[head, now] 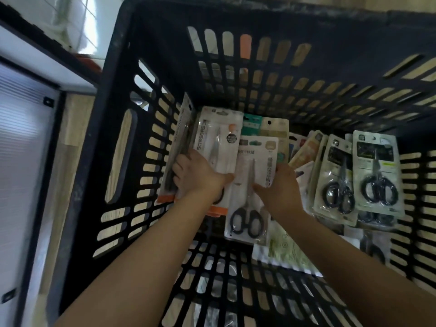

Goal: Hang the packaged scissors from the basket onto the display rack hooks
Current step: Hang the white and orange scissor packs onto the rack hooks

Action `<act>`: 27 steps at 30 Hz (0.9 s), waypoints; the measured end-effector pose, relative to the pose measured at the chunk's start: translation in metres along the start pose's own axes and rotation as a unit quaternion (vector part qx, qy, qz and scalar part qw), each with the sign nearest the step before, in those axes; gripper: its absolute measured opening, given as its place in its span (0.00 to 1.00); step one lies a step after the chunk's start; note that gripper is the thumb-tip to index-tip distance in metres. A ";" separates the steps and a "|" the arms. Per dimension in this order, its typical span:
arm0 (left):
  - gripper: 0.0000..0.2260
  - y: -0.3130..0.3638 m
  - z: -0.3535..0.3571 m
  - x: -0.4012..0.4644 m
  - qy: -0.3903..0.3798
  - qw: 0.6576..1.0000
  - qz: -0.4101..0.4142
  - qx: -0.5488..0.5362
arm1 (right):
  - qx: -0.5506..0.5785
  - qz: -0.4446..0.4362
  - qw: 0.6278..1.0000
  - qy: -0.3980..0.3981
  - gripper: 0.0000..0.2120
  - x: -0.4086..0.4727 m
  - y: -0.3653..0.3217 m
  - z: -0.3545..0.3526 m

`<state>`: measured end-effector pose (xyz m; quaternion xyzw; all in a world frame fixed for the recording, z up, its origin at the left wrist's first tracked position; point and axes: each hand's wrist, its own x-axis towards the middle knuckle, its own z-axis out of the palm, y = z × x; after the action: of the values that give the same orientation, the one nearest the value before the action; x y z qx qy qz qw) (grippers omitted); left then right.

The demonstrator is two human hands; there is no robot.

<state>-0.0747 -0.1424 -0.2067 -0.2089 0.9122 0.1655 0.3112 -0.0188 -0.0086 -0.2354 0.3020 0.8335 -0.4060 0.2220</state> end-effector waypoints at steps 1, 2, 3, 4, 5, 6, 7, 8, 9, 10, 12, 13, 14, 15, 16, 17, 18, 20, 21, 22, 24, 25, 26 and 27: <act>0.46 -0.001 0.001 -0.001 0.008 1.000 0.002 -0.014 | 0.010 0.002 1.000 -0.007 0.22 0.001 0.002 -0.002; 0.43 -0.002 0.001 -0.002 0.022 0.999 0.007 -0.033 | 0.018 0.008 1.000 -0.018 0.19 0.001 0.003 -0.004; 0.40 -0.004 0.002 -0.003 0.036 0.997 0.015 -0.060 | 0.030 0.015 0.999 -0.031 0.17 -0.001 0.004 -0.006; 0.36 -0.005 0.002 -0.003 0.047 0.994 0.026 -0.095 | 0.043 0.019 0.998 -0.040 0.16 -0.001 0.004 -0.008; 0.32 -0.006 0.003 -0.004 0.050 0.989 0.031 -0.133 | 0.063 0.028 0.997 -0.046 0.15 -0.002 0.005 -0.010; 0.29 -0.007 0.002 -0.004 0.048 0.983 0.029 -0.174 | 0.090 0.040 0.994 -0.048 0.14 -0.003 0.005 -0.011; 0.25 -0.007 0.001 -0.004 0.040 0.974 0.020 -0.220 | 0.124 0.053 0.990 -0.050 0.13 -0.004 0.005 -0.011; 0.21 -0.008 -0.001 -0.005 0.024 0.963 0.005 -0.267 | 0.159 0.067 0.983 -0.054 0.11 -0.005 0.005 -0.011; 0.17 -0.008 -0.003 -0.006 0.004 0.952 -0.015 -0.307 | 0.194 0.086 0.975 -0.061 0.10 -0.005 0.006 -0.011; 0.14 -0.009 -0.006 -0.007 -0.016 0.941 -0.036 -0.337 | 0.226 0.108 0.966 -0.067 0.09 -0.007 0.006 -0.011; 0.12 -0.011 -0.013 -0.012 -0.044 0.926 -0.068 -0.369 | 0.263 0.145 0.951 -0.068 0.11 -0.010 0.007 -0.014; 0.12 -0.013 -0.016 -0.015 -0.053 0.923 -0.078 -0.374 | 0.271 0.158 0.948 -0.063 0.11 -0.012 0.007 -0.016; 0.13 -0.014 -0.021 -0.019 -0.061 0.922 -0.086 -0.373 | 0.276 0.165 0.945 -0.059 0.12 -0.015 0.006 -0.021; 0.13 -0.016 -0.025 -0.025 -0.068 0.923 -0.094 -0.367 | 0.282 0.170 0.943 -0.055 0.13 -0.018 0.006 -0.027; 0.13 -0.017 -0.031 -0.031 -0.075 0.924 -0.102 -0.361 | 0.284 0.173 0.942 -0.052 0.14 -0.021 0.004 -0.034; 0.12 -0.017 -0.037 -0.039 -0.080 0.924 -0.110 -0.357 | 0.282 0.176 0.942 -0.050 0.14 -0.026 0.001 -0.042; 0.12 -0.017 -0.043 -0.047 -0.082 0.925 -0.116 -0.354 | 0.276 0.181 0.943 -0.048 0.15 -0.032 -0.002 -0.052; 0.11 -0.016 -0.057 -0.067 -0.085 0.923 -0.125 -0.353 | 0.265 0.183 0.946 -0.048 0.16 -0.048 -0.009 -0.072; 0.10 -0.014 -0.066 -0.078 -0.087 0.921 -0.128 -0.357 | 0.263 0.180 0.947 -0.046 0.16 -0.057 -0.015 -0.083; 0.09 -0.010 -0.077 -0.091 -0.089 0.919 -0.129 -0.362 | 0.262 0.175 0.948 -0.044 0.16 -0.067 -0.022 -0.095; 0.09 0.000 -0.102 -0.120 -0.092 0.917 -0.117 -0.371 | 0.261 0.160 0.951 -0.038 0.14 -0.089 -0.044 -0.121; 0.10 0.005 -0.117 -0.134 -0.091 0.917 -0.105 -0.375 | 0.259 0.155 0.953 -0.036 0.14 -0.101 -0.056 -0.135; 0.11 0.012 -0.135 -0.150 -0.089 0.916 -0.090 -0.381 | 0.258 0.148 0.954 -0.036 0.14 -0.113 -0.071 -0.150; 0.11 0.019 -0.155 -0.165 -0.083 0.916 -0.073 -0.386 | 0.255 0.136 0.957 -0.034 0.14 -0.124 -0.089 -0.167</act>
<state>-0.0429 -0.1468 0.0176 -0.3639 0.7306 0.4985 0.2922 -0.0114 0.0430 -0.0148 0.4454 0.6452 -0.5810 0.2187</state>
